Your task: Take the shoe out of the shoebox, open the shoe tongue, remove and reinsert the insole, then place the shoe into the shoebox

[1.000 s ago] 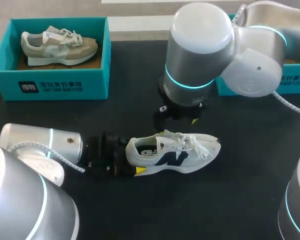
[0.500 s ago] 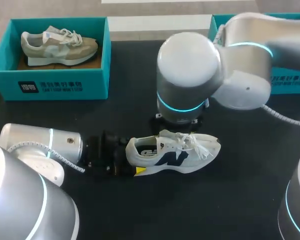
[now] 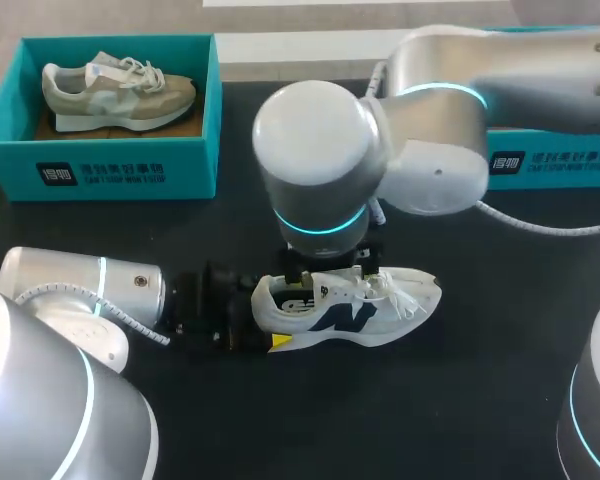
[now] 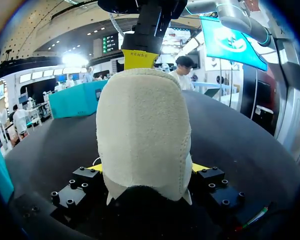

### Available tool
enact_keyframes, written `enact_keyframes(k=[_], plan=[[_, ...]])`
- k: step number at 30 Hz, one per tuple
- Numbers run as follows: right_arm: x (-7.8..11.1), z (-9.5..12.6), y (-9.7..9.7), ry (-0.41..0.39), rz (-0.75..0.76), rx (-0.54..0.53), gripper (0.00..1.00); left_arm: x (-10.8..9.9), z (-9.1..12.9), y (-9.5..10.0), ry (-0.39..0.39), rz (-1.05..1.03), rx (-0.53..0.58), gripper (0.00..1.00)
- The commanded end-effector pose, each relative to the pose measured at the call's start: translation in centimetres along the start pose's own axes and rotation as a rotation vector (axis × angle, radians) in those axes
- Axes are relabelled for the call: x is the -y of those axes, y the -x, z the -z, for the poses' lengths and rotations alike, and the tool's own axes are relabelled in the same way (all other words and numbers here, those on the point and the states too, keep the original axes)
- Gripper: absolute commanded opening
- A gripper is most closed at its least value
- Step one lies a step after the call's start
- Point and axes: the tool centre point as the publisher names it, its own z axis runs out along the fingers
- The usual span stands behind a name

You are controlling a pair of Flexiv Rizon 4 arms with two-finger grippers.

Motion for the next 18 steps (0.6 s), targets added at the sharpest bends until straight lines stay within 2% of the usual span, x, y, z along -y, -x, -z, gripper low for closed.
enact_keyframes(k=[1,6,14,18], plan=[[0.6,-0.9,-1.6,-0.011,-0.014,0.146,1.00,-0.1,0.0,-0.1,0.003,0.001,-0.001,0.00],[1.1,-1.9,-1.7,-0.047,-0.008,0.207,1.00,-0.1,0.0,-0.1,0.003,0.001,-0.001,0.00],[1.7,-3.1,-1.4,-0.068,-0.033,0.241,1.00,-0.1,0.0,-0.1,0.003,0.001,-0.001,0.00],[1.8,-3.7,-0.5,-0.090,-0.035,0.302,1.00,-0.1,0.0,-0.1,0.003,0.001,-0.001,0.00]])
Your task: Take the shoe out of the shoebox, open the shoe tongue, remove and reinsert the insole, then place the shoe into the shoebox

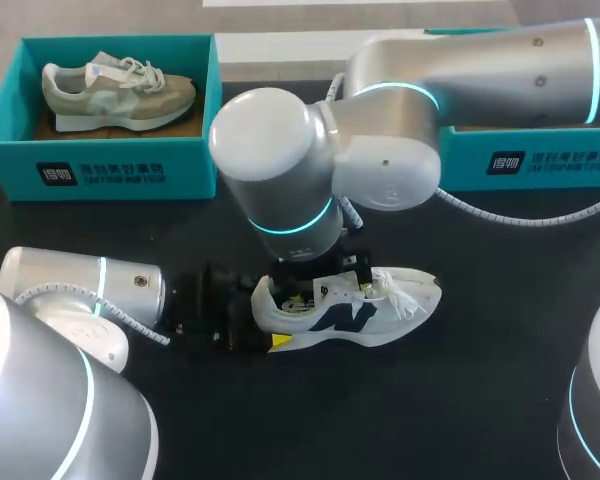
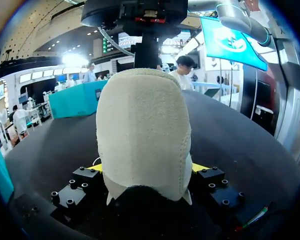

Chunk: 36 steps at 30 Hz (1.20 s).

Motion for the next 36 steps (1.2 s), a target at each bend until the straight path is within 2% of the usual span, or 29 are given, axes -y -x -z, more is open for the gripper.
enact_keyframes(k=[1,7,8,9,10,11,12,16,23,27,32,36], plan=[[0.6,-0.6,-0.2,-0.007,-0.062,0.198,1.00,-0.1,0.0,-0.1,0.003,0.001,-0.001,0.00],[0.3,-0.2,2.2,-0.010,-0.079,0.276,1.00,-0.1,0.0,-0.1,0.003,0.001,-0.001,0.00],[0.2,-0.1,2.6,-0.011,-0.081,0.278,0.88,-0.1,0.0,-0.1,0.003,0.001,-0.001,0.00],[0.1,0.0,2.9,-0.011,-0.083,0.282,0.53,-0.1,0.0,-0.1,0.003,0.001,-0.001,0.00],[0.1,0.2,3.1,-0.009,-0.088,0.289,0.44,-0.1,0.0,-0.1,0.003,0.001,-0.001,0.00],[0.0,0.4,3.3,-0.010,-0.088,0.292,0.40,-0.1,0.0,-0.1,0.003,0.001,-0.001,0.00],[0.0,0.6,3.5,-0.012,-0.093,0.296,0.27,-0.1,0.0,-0.1,0.003,0.001,-0.001,0.00],[0.0,1.5,3.9,-0.014,-0.103,0.257,0.00,-0.1,0.0,-0.1,0.003,0.001,-0.001,0.00],[-0.1,2.2,4.2,-0.035,-0.071,0.106,0.00,-0.1,0.0,-0.1,0.003,0.001,-0.001,0.00],[-0.3,2.1,4.6,-0.038,-0.039,0.062,0.00,-0.1,0.0,-0.1,0.003,0.001,-0.001,0.00],[-0.5,1.7,5.7,-0.043,-0.004,0.040,0.00,-0.1,0.0,-0.1,0.003,0.001,-0.001,0.00],[-1.4,1.8,6.6,-0.031,0.104,0.038,0.00,-0.1,0.0,-0.1,0.003,0.001,-0.001,0.00]])
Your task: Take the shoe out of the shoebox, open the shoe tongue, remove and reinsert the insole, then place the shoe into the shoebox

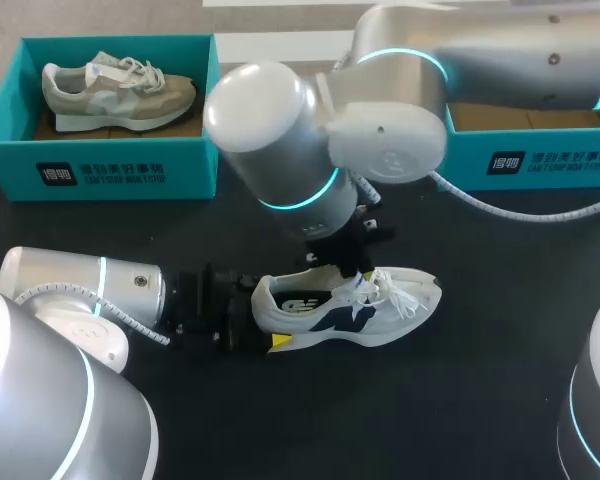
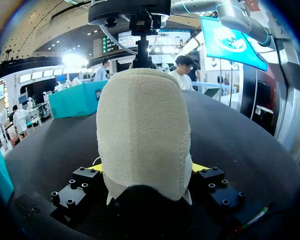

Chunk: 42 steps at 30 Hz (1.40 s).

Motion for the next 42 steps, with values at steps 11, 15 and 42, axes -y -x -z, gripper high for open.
enact_keyframes(k=[11,15,42], plan=[[-3.1,1.0,1.7,0.096,0.533,-0.023,0.00,-0.1,0.0,-0.1,0.003,0.001,-0.001,0.00],[-3.3,1.0,1.5,0.083,0.667,-0.052,0.00,-0.1,0.0,-0.1,0.003,0.001,-0.001,0.00],[-2.5,-4.9,6.5,-0.047,0.770,0.029,0.00,-0.1,0.0,-0.1,0.003,0.001,-0.001,0.00]])
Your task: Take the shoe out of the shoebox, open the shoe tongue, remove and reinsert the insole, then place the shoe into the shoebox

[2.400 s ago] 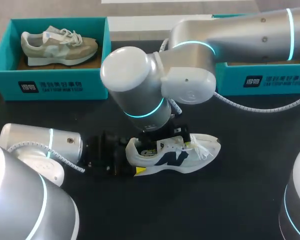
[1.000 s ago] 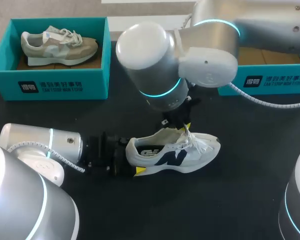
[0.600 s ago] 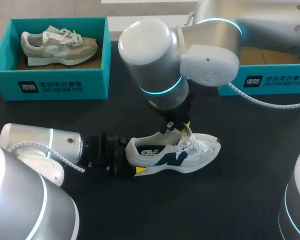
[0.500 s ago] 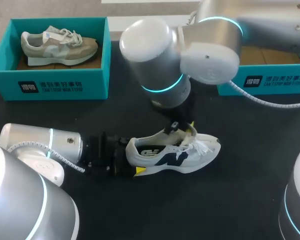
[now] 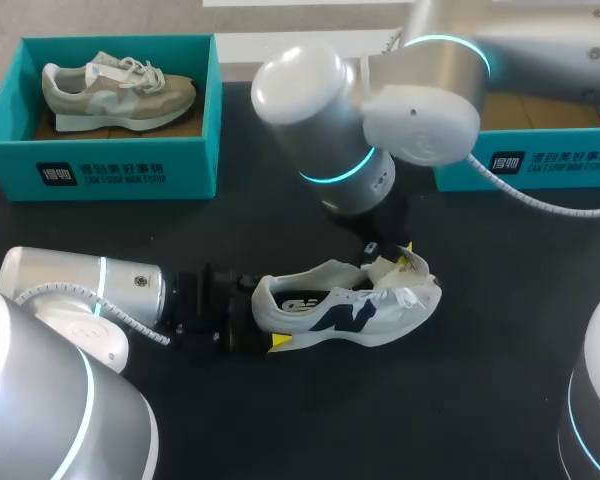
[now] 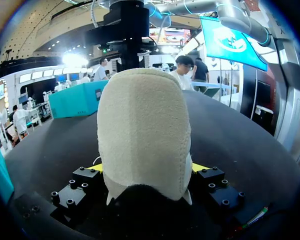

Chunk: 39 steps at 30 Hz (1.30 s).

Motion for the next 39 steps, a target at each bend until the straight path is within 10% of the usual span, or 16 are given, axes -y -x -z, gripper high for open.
enact_keyframes(k=[1,16,19,20,29,39], plan=[[0.3,-1.8,-0.1,0.029,0.001,-0.003,0.00,-0.1,0.0,-0.1,0.003,0.001,0.000,0.00],[1.9,-5.6,1.1,0.114,-0.090,-0.025,0.00,-0.1,0.0,-0.1,0.003,0.001,0.000,0.00],[2.1,-5.9,1.2,0.106,-0.107,-0.021,0.49,-0.1,0.0,-0.1,0.003,0.001,0.000,0.00],[2.2,-6.0,1.2,0.100,-0.114,-0.018,1.00,-0.1,0.0,-0.1,0.003,0.001,0.000,0.00],[2.6,-3.8,1.5,0.096,-0.184,0.002,1.00,-0.1,0.0,-0.1,0.003,0.001,0.000,0.00],[1.3,1.5,0.0,0.269,-0.228,-0.044,1.00,-0.1,0.0,-0.1,0.003,0.001,0.000,0.00]])
